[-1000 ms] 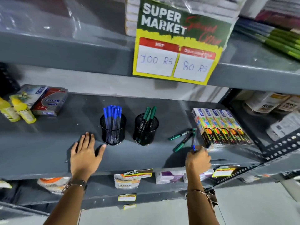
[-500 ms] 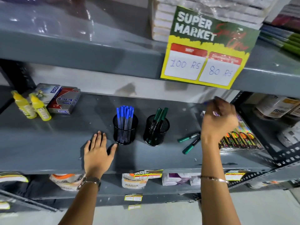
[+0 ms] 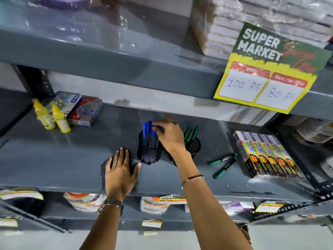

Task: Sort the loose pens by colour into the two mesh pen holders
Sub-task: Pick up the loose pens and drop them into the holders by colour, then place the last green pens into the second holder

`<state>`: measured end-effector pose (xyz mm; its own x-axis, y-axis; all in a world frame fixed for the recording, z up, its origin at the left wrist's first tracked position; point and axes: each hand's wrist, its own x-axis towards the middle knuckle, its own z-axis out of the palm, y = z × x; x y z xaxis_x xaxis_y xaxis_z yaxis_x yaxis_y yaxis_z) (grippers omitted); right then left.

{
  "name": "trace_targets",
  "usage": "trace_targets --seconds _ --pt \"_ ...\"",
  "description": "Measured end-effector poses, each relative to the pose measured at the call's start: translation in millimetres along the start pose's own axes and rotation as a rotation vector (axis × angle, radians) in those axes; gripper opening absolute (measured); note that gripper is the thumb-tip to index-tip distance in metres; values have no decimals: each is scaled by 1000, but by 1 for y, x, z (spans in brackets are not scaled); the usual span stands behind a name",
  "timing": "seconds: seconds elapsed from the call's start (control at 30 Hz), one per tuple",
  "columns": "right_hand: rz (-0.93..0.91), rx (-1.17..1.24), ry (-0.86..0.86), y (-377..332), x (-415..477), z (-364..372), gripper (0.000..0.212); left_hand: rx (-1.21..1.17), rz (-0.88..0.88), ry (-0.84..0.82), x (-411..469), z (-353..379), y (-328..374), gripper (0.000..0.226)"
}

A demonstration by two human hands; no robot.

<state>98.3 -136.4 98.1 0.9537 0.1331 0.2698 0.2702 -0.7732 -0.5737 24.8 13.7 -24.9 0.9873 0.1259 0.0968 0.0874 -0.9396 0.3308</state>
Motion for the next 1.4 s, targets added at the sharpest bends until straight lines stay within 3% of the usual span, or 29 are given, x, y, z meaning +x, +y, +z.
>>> trace_targets --seconds 0.13,0.27,0.37,0.47,0.6,0.67,0.77,0.83,0.97,1.07,1.13,1.27,1.4 --pt "12 -6 94 8 -10 -2 24 29 -8 18 -1 -1 -2 81" --pt "189 39 316 59 -40 -40 33 60 -12 23 -1 -2 -1 82" --pt "454 -336 63 120 -80 -72 44 51 -17 18 -1 0 1 81" --pt "498 -477 -186 153 -113 -78 41 45 -15 15 -1 2 1 81" --pt "427 -486 -220 164 -121 -77 40 45 -6 21 -2 1 2 96" --pt "395 -475 -209 168 -122 -79 37 55 2 37 -3 1 2 92" --pt "322 -407 -173 172 -123 -88 31 62 -6 48 -4 2 4 84" --pt "274 -327 -62 169 -121 -96 24 65 -8 49 -4 1 4 82" --pt "286 -64 329 144 -101 -120 14 74 -5 52 -5 1 4 83" --pt "148 164 645 108 -74 -140 11 66 -14 61 -3 3 3 84" --pt "70 290 761 84 -55 -147 16 73 -16 57 -2 4 2 83" --pt "68 394 683 62 -29 -123 22 76 -15 48 -1 5 0 80" --pt "226 365 480 75 -32 -73 18 56 -14 52 -1 4 0 79"
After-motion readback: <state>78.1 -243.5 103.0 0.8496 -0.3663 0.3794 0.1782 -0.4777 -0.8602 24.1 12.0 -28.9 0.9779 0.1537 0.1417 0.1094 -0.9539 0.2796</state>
